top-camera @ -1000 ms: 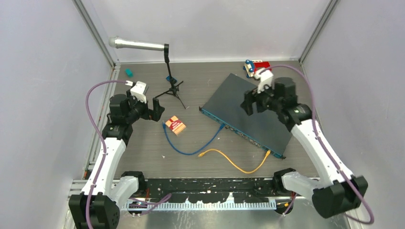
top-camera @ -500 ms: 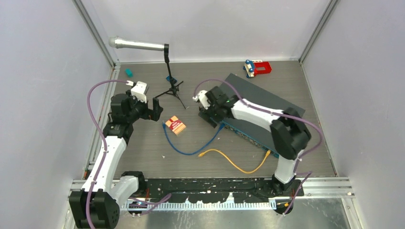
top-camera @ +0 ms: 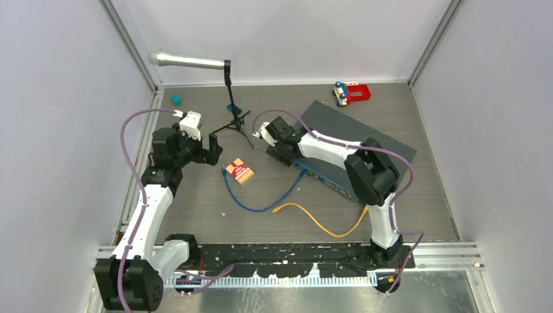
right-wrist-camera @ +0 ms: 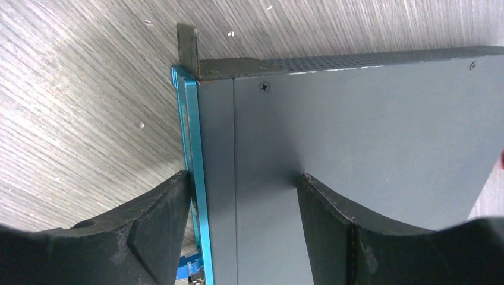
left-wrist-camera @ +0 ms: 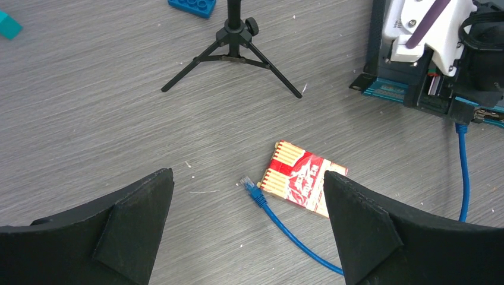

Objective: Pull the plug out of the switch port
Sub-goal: Move the switch port to the center of the board.

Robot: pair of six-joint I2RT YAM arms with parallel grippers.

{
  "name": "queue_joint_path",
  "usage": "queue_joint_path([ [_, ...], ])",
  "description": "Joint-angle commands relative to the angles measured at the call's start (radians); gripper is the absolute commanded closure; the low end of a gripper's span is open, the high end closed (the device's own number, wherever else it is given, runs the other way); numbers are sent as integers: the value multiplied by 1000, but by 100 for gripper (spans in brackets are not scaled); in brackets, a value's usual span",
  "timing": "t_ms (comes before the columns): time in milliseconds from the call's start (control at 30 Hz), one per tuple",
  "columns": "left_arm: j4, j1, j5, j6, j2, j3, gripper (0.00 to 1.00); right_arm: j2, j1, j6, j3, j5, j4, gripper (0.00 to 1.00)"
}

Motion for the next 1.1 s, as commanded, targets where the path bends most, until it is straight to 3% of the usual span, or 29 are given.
queue_joint_path([
  [0,43,5,2,16,1,7,0,46,-10,-41,66,123,41,32],
  [200,77,5,4,20,4,-14,0,103,-67,33,201,120,2,40],
  [567,124,-5,112,-2,89,-46,4,146,-142,131,332,39,-78,42],
  [767,124,-91,217,-33,151,-32,3,-59,-144,171,208,-212,-96,36],
  [900,169,-215,196,-87,238,1,3,-233,-157,174,100,-340,-99,34],
  [1067,290,-367,130,-227,446,85,10,-431,-233,178,-65,-435,-114,35],
])
